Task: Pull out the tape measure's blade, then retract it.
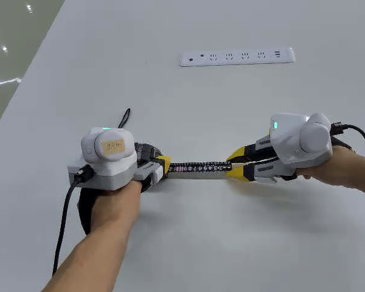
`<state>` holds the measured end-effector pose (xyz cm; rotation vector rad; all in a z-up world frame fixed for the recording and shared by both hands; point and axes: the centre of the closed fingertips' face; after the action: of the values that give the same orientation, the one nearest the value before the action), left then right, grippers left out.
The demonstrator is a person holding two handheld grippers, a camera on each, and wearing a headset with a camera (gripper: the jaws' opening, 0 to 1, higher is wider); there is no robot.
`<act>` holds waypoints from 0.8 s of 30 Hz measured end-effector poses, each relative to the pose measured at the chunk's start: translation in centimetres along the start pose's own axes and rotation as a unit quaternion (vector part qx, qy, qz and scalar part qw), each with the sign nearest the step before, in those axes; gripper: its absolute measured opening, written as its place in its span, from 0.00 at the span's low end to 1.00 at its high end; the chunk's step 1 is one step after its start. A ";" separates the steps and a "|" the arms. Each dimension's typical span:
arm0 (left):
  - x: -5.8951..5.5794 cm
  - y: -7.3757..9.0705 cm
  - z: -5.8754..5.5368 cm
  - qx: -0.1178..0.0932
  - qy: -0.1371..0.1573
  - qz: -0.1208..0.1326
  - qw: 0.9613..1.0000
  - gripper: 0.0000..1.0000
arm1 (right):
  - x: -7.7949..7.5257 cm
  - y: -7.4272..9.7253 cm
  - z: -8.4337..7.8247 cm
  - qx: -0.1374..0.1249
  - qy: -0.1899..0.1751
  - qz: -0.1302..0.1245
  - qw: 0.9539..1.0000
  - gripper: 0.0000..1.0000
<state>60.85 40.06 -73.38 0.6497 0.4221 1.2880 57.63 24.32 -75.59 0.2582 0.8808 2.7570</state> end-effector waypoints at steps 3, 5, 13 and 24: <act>0.0 0.0 0.0 0.000 0.000 0.000 1.000 0.59 | 0.0 -0.2 0.1 0.000 0.000 0.001 1.000 0.12; 0.0 0.0 0.0 0.000 -0.001 -0.001 1.000 0.59 | 0.1 -0.4 0.2 0.000 0.000 0.001 1.000 0.12; -0.1 0.0 0.0 0.002 0.000 -0.003 1.000 0.60 | 0.3 -1.5 0.9 -0.005 0.001 0.005 1.000 0.12; -0.1 0.2 -0.1 0.003 0.003 -0.007 1.000 0.60 | 0.6 -3.6 2.1 -0.009 0.002 0.012 1.000 0.12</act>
<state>60.67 39.96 -73.33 0.6467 0.4353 1.2762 58.12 28.48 -75.98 0.2622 0.8603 2.7875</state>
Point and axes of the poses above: the centre of the closed fingertips' face, and the gripper's own axes: y roughly backward along the fingers, x roughly to its left, z roughly out of its top, and after that the axes turned 8 degrees about -y, right-handed
